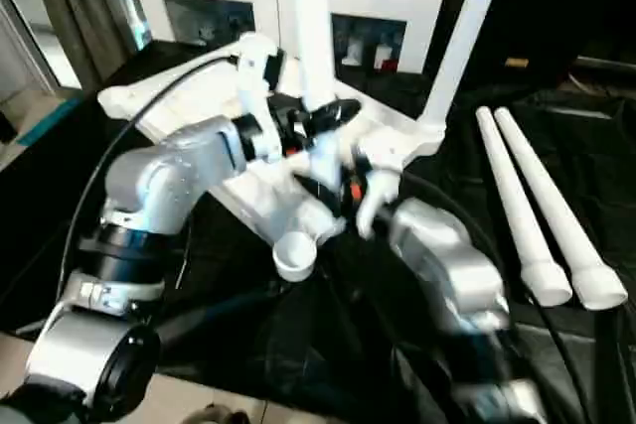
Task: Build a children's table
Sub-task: Pick table leg
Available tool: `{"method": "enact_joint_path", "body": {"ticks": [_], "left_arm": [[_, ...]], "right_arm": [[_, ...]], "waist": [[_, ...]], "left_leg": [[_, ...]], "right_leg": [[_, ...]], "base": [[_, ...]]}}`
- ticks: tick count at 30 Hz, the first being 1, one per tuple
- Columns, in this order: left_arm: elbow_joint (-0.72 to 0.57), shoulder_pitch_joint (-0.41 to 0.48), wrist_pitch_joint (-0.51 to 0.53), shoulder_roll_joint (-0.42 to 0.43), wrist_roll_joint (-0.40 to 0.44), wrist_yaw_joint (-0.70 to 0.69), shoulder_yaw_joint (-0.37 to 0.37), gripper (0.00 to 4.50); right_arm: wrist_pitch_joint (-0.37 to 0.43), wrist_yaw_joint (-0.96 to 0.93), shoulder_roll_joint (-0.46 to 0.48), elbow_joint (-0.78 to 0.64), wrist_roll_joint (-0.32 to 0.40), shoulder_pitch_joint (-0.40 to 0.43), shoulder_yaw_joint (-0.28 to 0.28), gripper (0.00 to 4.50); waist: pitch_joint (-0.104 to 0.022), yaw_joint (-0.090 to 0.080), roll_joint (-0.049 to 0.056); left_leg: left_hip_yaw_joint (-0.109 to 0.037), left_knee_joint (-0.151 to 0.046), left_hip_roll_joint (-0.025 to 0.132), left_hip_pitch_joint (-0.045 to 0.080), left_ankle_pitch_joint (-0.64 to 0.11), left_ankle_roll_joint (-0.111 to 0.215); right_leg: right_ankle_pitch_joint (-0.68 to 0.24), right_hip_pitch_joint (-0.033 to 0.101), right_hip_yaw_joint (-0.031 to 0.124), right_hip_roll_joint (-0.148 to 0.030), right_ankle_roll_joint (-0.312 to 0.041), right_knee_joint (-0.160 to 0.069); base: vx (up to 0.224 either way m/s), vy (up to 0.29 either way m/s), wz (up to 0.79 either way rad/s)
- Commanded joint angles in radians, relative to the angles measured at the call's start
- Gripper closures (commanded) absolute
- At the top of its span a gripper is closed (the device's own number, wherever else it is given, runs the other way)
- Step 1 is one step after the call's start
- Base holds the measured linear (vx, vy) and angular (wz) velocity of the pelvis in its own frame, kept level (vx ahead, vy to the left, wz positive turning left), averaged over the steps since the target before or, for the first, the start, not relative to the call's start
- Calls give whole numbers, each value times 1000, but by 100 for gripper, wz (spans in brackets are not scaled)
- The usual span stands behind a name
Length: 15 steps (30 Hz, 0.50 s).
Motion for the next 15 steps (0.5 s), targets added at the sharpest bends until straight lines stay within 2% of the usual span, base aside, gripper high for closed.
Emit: {"method": "enact_joint_path", "body": {"ticks": [1,2,3,4,6,8,15], "left_arm": [[16,-17,-12,8,-26,-44,15,133],[21,-12,-11,13,-41,-84,14,131],[10,0,21,31,-75,-158,8,131],[6,3,27,34,-81,-174,6,131],[-20,16,57,47,-109,-221,-4,162],[-25,20,65,50,-110,-223,-10,172],[-17,29,56,55,-101,-239,-33,239]], "right_arm": [[18,58,-14,-54,49,2,-9,259],[28,86,-26,-64,69,7,-14,259],[52,128,-48,-84,113,17,-31,259],[57,136,-53,-88,123,19,-35,259],[78,167,-76,-96,160,23,-58,259],[83,177,-84,-97,166,23,-61,259],[98,191,-98,-101,187,23,-62,259]], "waist": [[-79,1,-20],[-78,2,-12],[-78,2,-14],[-79,3,-16],[-80,3,-11],[-80,3,-12],[-81,3,-14]], "left_leg": [[-23,-63,46,20,-158,81],[-24,-63,47,21,-163,75],[-24,-64,46,21,-171,73],[-23,-64,46,21,-172,75],[-24,-64,47,22,-167,73],[-24,-63,48,21,-162,72],[-24,-62,48,22,-156,68]], "right_leg": [[-170,56,39,-53,-226,-72],[-178,54,39,-54,-225,-71],[-185,55,40,-53,-222,-74],[-181,56,40,-54,-224,-73],[-159,54,39,-52,-235,-68],[-144,55,39,-54,-246,-67],[-148,56,40,-54,-243,-68]], "base": [[0,0,0],[0,0,0],[0,0,0],[0,0,0],[0,0,0],[0,0,0],[0,0,0]]}}
